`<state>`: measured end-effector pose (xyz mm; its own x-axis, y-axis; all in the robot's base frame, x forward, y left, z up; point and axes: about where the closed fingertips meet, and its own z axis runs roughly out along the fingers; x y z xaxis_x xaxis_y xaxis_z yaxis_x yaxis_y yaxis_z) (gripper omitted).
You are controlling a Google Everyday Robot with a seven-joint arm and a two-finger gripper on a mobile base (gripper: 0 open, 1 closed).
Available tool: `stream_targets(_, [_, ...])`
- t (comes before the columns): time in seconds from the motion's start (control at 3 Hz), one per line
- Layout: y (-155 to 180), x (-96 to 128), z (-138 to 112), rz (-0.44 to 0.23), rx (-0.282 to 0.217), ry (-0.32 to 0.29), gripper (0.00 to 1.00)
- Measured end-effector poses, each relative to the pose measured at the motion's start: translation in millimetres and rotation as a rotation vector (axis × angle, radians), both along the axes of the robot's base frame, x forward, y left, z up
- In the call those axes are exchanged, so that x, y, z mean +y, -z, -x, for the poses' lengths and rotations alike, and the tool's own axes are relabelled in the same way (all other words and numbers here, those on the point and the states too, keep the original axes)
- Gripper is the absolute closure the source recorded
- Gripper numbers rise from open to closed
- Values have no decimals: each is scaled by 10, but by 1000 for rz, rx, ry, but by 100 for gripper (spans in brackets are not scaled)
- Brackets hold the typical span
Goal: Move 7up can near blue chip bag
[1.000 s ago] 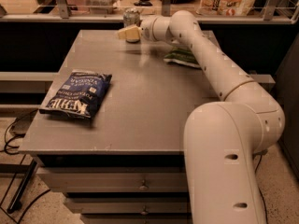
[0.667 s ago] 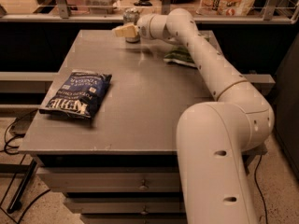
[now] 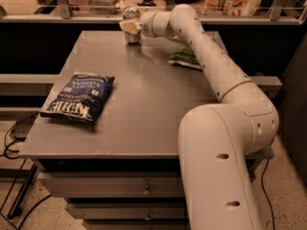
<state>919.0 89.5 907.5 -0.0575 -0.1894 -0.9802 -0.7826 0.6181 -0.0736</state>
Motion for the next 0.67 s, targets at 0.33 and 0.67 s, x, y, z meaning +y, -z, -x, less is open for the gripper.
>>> stream_targets(0.33, [-151, -81, 114, 28, -10, -10, 87])
stream_targets(0.67, [-363, -243, 330, 87, -26, -26, 100])
